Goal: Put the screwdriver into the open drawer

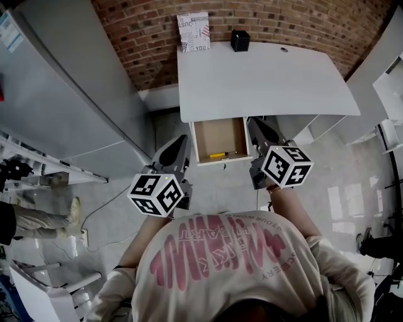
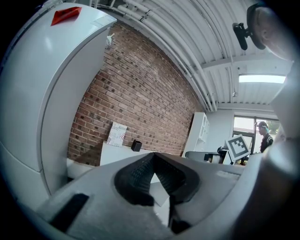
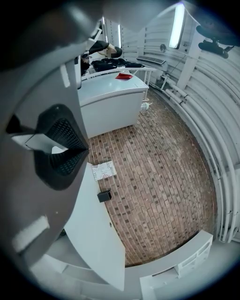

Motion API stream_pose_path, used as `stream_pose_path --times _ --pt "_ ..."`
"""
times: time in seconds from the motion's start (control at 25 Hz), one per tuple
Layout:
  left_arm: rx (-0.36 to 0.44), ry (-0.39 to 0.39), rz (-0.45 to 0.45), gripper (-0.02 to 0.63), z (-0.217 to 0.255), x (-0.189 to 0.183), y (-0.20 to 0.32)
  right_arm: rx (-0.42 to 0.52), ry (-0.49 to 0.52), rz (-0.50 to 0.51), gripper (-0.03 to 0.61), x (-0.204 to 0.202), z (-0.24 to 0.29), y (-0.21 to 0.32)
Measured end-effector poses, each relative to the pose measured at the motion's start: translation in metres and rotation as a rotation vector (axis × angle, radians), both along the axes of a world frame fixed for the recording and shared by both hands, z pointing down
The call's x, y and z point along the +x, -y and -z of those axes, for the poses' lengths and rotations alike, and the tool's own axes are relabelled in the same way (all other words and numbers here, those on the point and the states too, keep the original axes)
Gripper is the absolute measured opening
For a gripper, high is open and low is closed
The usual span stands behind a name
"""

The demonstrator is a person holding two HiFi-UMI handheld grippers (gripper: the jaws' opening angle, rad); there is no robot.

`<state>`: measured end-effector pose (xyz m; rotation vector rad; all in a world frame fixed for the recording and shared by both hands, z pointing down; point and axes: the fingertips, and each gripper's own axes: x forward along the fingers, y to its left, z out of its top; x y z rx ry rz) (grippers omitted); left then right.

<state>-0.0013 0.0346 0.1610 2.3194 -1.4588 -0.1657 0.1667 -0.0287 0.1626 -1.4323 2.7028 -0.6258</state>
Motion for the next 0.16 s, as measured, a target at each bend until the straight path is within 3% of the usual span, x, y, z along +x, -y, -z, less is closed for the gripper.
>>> stream_pose_path --times 0.16 --pt "0.002 0.013 0.004 0.006 -0.0011 -0.0012 -0.0004 -0.006 -0.005 0.013 0.009 -0.0041 -0.0033 0.0002"
